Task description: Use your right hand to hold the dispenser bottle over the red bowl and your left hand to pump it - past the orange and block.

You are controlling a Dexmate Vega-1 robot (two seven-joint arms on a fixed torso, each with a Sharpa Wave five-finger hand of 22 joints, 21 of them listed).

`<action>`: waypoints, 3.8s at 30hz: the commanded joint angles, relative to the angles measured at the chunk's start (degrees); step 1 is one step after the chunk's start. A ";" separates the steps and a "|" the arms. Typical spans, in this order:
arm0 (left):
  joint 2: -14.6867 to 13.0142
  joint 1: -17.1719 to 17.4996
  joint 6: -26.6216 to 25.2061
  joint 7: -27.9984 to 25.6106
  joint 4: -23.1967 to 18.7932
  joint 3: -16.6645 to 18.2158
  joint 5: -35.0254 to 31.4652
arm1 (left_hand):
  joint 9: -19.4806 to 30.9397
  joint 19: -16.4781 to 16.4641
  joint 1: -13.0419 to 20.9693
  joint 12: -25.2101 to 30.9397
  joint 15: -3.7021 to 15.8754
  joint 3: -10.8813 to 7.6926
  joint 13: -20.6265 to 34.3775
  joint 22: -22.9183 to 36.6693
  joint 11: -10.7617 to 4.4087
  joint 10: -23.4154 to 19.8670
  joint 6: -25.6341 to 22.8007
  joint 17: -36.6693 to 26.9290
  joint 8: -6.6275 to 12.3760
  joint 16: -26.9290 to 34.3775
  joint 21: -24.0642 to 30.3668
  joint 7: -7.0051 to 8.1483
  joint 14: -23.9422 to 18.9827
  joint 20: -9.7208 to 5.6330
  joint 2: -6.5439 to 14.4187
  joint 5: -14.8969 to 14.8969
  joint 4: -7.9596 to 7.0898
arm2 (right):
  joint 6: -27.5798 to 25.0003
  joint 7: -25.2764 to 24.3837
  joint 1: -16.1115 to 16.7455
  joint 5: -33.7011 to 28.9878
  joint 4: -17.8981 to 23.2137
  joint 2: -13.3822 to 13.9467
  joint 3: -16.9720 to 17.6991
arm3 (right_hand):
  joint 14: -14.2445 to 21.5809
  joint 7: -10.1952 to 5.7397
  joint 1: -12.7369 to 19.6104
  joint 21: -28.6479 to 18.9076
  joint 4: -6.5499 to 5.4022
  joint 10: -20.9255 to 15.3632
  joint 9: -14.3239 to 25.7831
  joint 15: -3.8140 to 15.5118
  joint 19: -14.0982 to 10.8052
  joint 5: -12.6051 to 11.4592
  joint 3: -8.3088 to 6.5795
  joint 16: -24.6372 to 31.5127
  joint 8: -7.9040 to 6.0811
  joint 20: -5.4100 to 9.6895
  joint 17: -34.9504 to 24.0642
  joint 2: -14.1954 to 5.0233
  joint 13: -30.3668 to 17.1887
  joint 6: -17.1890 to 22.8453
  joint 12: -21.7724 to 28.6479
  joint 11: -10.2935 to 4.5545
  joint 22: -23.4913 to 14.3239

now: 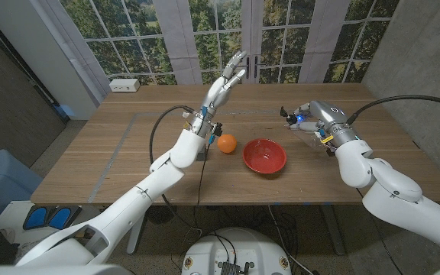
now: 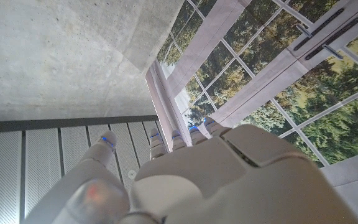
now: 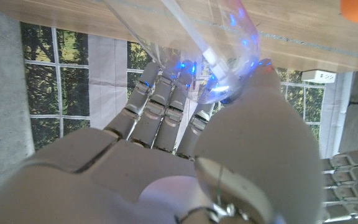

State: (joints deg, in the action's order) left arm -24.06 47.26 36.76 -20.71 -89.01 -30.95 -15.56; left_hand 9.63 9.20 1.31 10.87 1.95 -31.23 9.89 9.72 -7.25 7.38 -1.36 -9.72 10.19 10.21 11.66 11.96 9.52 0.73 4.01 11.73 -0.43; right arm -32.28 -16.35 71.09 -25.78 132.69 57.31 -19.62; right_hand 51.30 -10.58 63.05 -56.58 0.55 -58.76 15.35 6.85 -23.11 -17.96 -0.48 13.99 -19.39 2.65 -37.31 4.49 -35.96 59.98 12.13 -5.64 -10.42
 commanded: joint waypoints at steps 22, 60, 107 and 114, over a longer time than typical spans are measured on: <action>1.54 5.40 4.62 9.98 -0.11 7.94 26.69 | 0.05 -1.03 -0.48 0.34 2.26 0.53 -0.03 0.25 0.08 -1.24 -1.25 -0.13 0.41 0.41 0.19 0.35 -0.43 -0.29 -0.85 -0.08 0.47 | 7.93 -9.90 5.33 8.26 -4.71 -7.36 9.69 | 0.40 0.41 13.52 -0.54 0.03 -6.31 0.25 6.58 -0.12 0.49 -0.26 0.21 -0.50 8.15 -0.31 -13.52 -0.43 0.12 0.53 -5.84 -0.08; -2.33 6.98 -9.02 11.32 -2.39 9.97 37.15 | 0.06 -4.18 -0.34 0.15 1.69 -1.38 0.00 0.26 2.05 -2.30 -0.10 -0.29 -0.09 0.33 0.21 -6.83 -1.87 -0.07 4.58 0.93 -2.00 | 36.62 -20.98 -0.81 20.76 -24.38 -22.28 9.34 | 1.46 0.44 13.91 -0.98 0.04 -6.10 0.35 6.63 -0.21 0.64 -0.30 0.60 -0.44 8.05 -0.94 -13.44 -0.51 0.01 0.44 -5.79 -0.13; -4.64 6.04 -19.31 11.02 0.46 10.01 44.83 | 0.03 -6.97 0.78 -0.18 1.76 -4.16 -0.02 0.23 3.39 -2.27 0.59 -0.13 -0.10 -0.08 0.19 -9.51 -2.02 -2.86 5.79 1.31 -4.16 | 36.16 -27.61 -10.17 27.37 -42.38 -27.33 5.05 | 1.97 0.76 13.93 -2.23 -0.10 -5.87 -0.28 6.49 -1.79 1.48 -0.58 0.51 0.12 7.86 -1.37 -13.61 0.98 -0.21 -0.23 -5.78 -0.07; -4.70 5.80 -19.17 11.37 0.87 9.88 45.10 | 0.03 -6.91 0.71 -0.22 1.83 -4.20 -0.01 0.24 3.45 -2.12 0.68 -0.14 -0.12 -0.11 0.08 -9.46 -1.85 -2.93 5.48 1.27 -4.30 | 35.74 -27.20 -10.50 28.62 -42.89 -26.85 4.55 | 2.16 1.26 14.44 -2.69 0.37 -5.75 -0.46 6.59 -2.77 1.96 -1.02 0.65 0.15 7.19 -1.54 -13.66 2.00 -0.13 -0.65 -5.76 -0.01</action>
State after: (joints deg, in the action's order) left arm -28.80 53.69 17.79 -9.63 -89.15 -20.74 29.15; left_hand 9.63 2.32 1.84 10.87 1.84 -35.28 9.89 9.72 -3.87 4.84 -0.81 -9.73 10.15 10.21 11.85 2.44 7.16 -2.05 4.54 13.06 -4.64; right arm 3.74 -43.70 61.69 0.85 91.89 30.20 -14.15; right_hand 52.76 -9.82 63.05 -58.81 0.72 -58.76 14.89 7.45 -25.18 -16.19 -1.01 14.10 -19.47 2.66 -38.54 4.50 -34.12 59.65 11.63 -5.64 -10.42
